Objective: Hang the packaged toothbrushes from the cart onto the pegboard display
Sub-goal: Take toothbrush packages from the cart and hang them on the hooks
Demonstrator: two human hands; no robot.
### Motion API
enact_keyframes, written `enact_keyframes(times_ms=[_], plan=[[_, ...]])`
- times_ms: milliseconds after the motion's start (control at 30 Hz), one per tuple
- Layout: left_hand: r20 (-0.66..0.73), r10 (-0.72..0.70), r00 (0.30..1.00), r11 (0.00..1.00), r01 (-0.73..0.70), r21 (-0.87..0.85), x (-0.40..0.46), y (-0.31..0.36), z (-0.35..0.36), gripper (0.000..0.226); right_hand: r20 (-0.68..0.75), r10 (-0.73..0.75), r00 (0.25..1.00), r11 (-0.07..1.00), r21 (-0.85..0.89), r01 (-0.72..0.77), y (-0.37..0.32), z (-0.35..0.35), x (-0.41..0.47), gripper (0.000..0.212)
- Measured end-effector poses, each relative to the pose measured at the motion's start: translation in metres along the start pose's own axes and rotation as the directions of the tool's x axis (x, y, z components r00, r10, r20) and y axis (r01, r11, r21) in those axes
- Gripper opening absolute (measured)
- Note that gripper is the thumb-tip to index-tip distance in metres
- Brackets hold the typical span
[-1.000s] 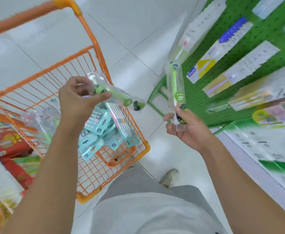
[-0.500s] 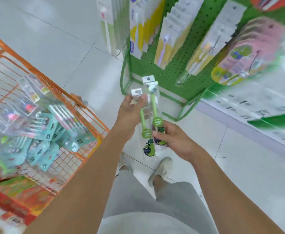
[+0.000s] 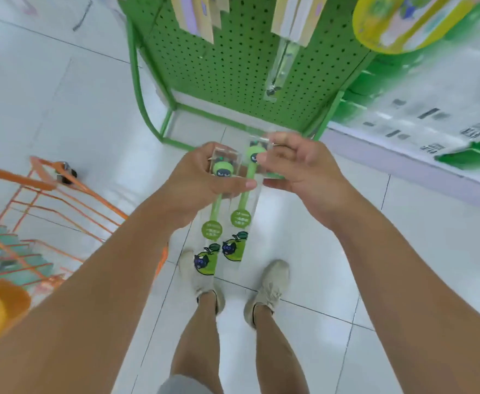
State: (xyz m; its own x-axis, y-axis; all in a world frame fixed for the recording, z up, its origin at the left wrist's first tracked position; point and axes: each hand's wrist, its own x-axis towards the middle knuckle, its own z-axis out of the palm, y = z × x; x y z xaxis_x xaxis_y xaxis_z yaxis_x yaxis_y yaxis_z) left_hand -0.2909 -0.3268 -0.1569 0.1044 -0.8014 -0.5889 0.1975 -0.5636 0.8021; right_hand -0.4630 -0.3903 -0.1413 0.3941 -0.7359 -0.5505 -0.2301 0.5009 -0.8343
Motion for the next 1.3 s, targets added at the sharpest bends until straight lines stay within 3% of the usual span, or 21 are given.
enact_keyframes(times_ms=[100, 333, 700, 900, 1100, 1300], plan=[[0.012, 0.038, 0.999, 0.999, -0.039, 0.035, 0.041, -0.01, -0.007, 0.033, -0.03, -0.034, 0.999, 0.999, 0.036, 0.035, 0.01, -0.004, 0.036, 0.031], [-0.054, 0.201, 0.978, 0.977, -0.196, 0.081, 0.11, -0.012, -0.011, 0.034, -0.133, -0.184, 0.974, 0.979, 0.06, 0.193, 0.02, -0.015, 0.095, 0.031], [-0.005, 0.207, 0.978, 0.976, -0.206, 0.076, 0.129, -0.005, -0.01, 0.032, -0.154, -0.219, 0.964, 0.971, 0.062, 0.231, 0.019, -0.021, 0.106, 0.03], [-0.047, 0.201, 0.978, 0.978, -0.198, 0.063, 0.139, -0.005, -0.003, 0.028, -0.177, -0.193, 0.965, 0.975, 0.073, 0.208, 0.018, -0.028, 0.12, 0.034], [-0.181, 0.203, 0.962, 0.973, -0.177, 0.151, 0.15, -0.006, -0.004, 0.03, -0.334, -0.244, 0.91, 0.965, 0.004, 0.261, 0.007, -0.042, 0.166, 0.039], [-0.127, 0.285, 0.95, 0.928, -0.24, 0.286, 0.146, -0.012, 0.002, 0.033, -0.412, -0.327, 0.851, 0.94, -0.234, 0.248, -0.012, -0.054, 0.202, 0.029]])
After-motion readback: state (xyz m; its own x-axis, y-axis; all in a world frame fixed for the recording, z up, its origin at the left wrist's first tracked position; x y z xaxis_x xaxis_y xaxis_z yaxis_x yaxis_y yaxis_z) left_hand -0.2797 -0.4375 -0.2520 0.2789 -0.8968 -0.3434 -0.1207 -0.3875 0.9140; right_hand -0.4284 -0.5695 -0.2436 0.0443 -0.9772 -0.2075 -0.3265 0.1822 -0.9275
